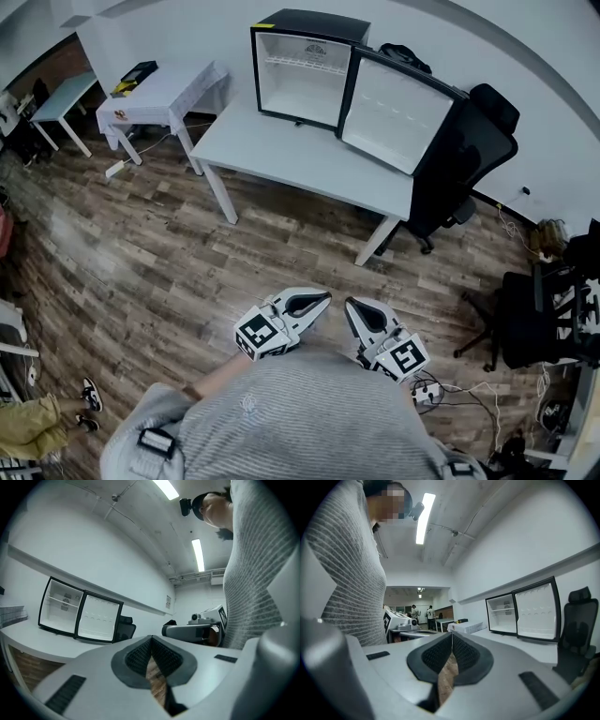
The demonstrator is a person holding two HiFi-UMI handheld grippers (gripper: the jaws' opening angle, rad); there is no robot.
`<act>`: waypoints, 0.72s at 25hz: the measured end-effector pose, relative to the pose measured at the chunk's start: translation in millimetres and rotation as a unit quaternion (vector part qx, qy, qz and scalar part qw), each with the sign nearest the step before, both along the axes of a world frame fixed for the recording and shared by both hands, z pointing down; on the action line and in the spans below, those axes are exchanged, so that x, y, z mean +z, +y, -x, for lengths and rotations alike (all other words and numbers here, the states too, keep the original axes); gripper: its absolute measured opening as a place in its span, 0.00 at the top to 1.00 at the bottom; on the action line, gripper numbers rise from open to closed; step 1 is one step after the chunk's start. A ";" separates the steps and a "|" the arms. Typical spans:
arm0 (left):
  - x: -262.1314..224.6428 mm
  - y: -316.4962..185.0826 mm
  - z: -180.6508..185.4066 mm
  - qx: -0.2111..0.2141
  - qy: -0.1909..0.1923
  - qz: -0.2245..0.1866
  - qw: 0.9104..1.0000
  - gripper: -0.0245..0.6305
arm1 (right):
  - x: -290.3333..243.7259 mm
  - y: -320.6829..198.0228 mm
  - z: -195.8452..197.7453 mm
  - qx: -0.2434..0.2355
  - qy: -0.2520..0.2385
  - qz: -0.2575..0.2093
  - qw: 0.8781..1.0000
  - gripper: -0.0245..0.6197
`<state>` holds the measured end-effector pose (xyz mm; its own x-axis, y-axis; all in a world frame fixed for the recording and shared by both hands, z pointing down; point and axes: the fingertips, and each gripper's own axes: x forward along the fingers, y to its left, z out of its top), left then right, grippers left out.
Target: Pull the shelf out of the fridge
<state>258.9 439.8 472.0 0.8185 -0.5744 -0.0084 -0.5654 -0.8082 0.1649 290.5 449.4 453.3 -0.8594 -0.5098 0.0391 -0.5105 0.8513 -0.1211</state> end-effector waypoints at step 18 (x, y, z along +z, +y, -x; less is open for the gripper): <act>-10.0 -162.4 122.9 -0.021 0.022 0.007 1.000 0.95 | -18.9 -152.6 118.6 -0.001 0.004 -0.012 1.000 0.94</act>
